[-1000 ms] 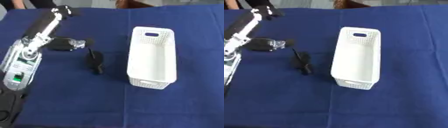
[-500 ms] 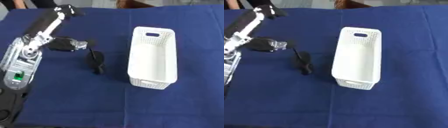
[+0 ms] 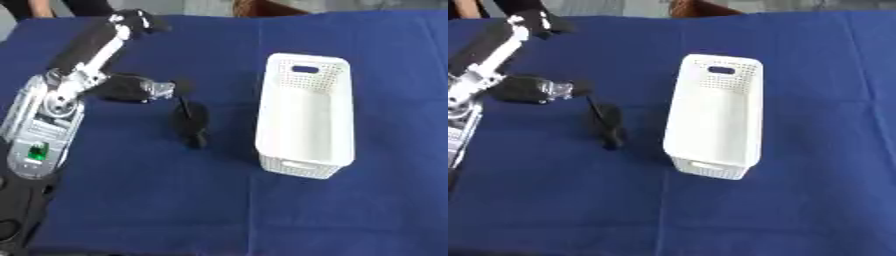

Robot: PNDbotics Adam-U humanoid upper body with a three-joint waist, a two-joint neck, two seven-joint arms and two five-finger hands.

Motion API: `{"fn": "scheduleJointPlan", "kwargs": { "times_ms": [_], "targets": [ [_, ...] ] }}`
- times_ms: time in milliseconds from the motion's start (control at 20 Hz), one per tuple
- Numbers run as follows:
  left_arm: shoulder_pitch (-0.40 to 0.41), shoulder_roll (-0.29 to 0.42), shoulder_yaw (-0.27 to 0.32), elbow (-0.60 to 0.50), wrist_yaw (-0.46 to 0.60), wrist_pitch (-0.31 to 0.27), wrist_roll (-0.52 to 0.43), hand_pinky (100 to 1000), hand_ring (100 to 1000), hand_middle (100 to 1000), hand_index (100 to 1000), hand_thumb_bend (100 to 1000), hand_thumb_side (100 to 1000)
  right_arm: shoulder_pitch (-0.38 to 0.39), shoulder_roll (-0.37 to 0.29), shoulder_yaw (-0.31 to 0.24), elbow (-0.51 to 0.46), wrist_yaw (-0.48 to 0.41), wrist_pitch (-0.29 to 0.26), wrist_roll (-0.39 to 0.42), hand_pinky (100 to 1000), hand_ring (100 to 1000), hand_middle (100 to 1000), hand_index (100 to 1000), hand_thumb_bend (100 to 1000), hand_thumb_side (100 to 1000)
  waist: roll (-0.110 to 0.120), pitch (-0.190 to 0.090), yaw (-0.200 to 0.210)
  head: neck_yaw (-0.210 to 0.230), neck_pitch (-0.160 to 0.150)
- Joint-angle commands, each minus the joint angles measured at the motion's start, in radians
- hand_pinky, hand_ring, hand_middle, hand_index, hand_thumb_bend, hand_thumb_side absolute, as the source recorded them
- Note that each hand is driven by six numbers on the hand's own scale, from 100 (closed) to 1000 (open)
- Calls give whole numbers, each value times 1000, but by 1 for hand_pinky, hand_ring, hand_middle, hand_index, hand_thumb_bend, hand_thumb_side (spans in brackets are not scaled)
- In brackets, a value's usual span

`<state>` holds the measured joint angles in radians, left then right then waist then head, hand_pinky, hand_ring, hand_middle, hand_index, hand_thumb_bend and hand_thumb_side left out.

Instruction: Pick up objects on the table and place them in the box.

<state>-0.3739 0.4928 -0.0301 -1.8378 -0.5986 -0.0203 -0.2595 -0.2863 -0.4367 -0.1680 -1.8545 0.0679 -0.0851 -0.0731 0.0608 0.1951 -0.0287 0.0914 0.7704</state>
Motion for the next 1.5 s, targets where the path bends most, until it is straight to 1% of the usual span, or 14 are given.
{"fn": "scheduleJointPlan", "kwargs": {
  "times_ms": [50, 200, 350, 850, 1150, 1500],
  "targets": [
    [-8, -5, 9, -5, 15, -8, 3, 762, 753, 758, 825, 890, 669, -2, -13, -11, -11, 6, -1, 2, 597, 706, 812, 941, 100, 793, -3, -17, -1, 12, 0],
    [-10, -32, 16, -3, 21, -9, 11, 762, 751, 757, 824, 888, 674, 2, -1, -14, -10, 6, 0, 1, 597, 705, 812, 941, 100, 796, -3, -15, -2, 12, 0],
    [-11, -43, 12, 1, 23, -13, 9, 762, 752, 758, 825, 887, 680, 4, 3, -14, -8, 6, 0, 4, 597, 705, 812, 942, 100, 796, -3, -15, -2, 14, 0],
    [-5, -43, -4, 23, 25, -29, -22, 766, 754, 758, 825, 886, 703, 0, 2, -16, -6, 6, 0, 4, 597, 706, 812, 942, 100, 797, -2, -15, -5, 16, 0],
    [4, -41, -12, 36, 30, -38, -47, 767, 754, 758, 824, 893, 701, -1, 2, -16, -6, 5, 0, 3, 598, 706, 812, 942, 100, 796, -1, -15, -5, 17, 0],
    [11, -48, -26, 63, 3, -52, -49, 766, 757, 766, 833, 887, 713, -3, 2, -15, -7, 4, -1, 4, 598, 707, 812, 942, 100, 797, -1, -15, -5, 19, 0]
  ]
}}
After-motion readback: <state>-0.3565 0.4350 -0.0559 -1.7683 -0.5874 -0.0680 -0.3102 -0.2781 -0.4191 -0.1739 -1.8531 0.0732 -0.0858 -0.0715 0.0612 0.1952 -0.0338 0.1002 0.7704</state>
